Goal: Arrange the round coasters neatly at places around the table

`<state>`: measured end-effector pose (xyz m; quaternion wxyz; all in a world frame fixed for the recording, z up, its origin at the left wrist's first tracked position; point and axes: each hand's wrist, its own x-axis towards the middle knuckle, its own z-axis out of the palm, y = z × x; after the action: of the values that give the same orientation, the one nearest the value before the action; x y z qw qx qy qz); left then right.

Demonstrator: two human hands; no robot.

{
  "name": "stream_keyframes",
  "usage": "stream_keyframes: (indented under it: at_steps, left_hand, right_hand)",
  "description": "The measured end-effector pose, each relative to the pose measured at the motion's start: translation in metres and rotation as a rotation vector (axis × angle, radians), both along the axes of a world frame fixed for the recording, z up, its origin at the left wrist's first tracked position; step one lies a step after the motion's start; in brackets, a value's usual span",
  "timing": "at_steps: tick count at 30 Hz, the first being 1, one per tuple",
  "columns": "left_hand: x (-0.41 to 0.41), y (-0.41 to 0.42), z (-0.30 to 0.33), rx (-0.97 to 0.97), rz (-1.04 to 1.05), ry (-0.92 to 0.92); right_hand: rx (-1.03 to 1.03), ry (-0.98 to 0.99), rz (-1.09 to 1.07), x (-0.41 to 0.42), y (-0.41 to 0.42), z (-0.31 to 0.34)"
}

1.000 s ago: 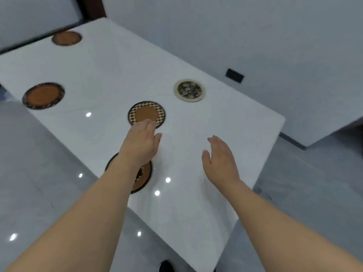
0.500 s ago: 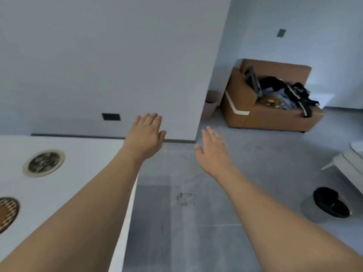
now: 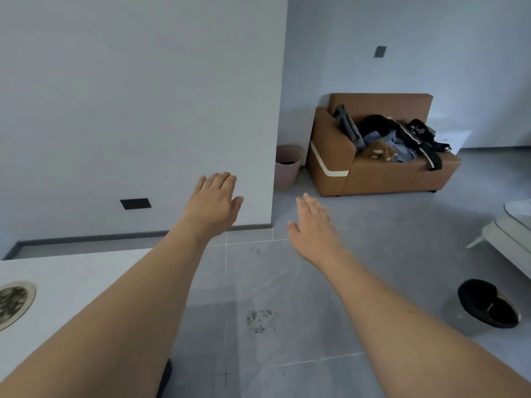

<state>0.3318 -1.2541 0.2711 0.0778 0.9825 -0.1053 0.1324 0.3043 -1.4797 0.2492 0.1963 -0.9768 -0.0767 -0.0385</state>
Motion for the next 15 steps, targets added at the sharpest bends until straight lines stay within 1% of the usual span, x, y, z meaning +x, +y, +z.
stream_keyframes:
  at_steps: [7,15]
  left_hand:
    - [0.093,0.026,-0.014,-0.006,0.001,0.016]
    - [0.206,0.042,-0.037,-0.072,0.005,0.07]
  right_hand:
    - [-0.018,0.031,0.008,0.089,0.022,-0.017]
    - [-0.061,0.074,0.013,0.199,0.043,-0.029]
